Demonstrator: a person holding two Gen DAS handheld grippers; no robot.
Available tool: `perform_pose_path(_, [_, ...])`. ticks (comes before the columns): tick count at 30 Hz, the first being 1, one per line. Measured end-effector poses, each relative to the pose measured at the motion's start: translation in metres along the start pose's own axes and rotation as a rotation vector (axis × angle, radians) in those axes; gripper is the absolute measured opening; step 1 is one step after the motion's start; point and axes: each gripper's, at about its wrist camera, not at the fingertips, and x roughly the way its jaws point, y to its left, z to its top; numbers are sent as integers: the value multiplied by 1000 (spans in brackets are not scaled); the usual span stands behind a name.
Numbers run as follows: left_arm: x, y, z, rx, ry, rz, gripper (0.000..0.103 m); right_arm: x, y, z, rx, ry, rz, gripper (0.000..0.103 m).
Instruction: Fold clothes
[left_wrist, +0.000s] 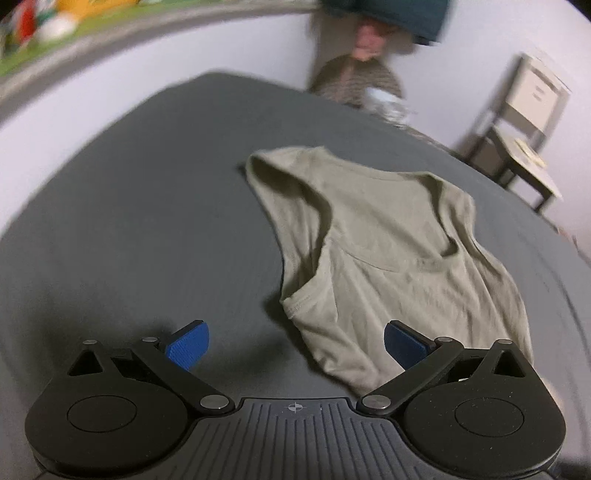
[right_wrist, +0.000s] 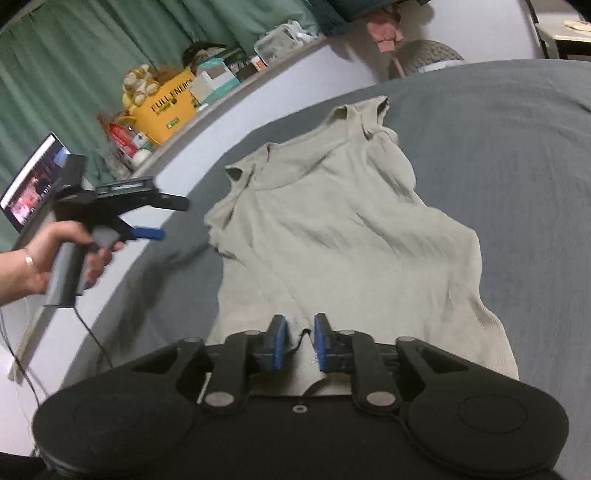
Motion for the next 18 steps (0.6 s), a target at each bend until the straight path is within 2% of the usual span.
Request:
perform_pose_path(3, [14, -3, 0, -78, 32, 42, 102, -6, -3, 5, 51, 28, 77, 25])
perform_pose_path(8, [29, -16, -3, -83, 30, 62, 102, 7, -13, -2, 153, 120, 207, 26])
perform_pose_path(12, [36, -18, -1, -137, 21, 48, 102, 21, -36, -9, 347, 181, 271, 27])
perform_pose_path(14, [39, -20, -1, -143, 23, 10, 103, 22, -44, -9, 400, 177, 266, 27])
perform_pose_path(17, [40, -29, 1, -102, 22, -19, 103, 19, -54, -5, 418, 128, 212, 28])
perform_pose_path(18, [41, -32, 1, -91, 22, -23, 103, 19, -57, -4, 437, 125, 218, 28])
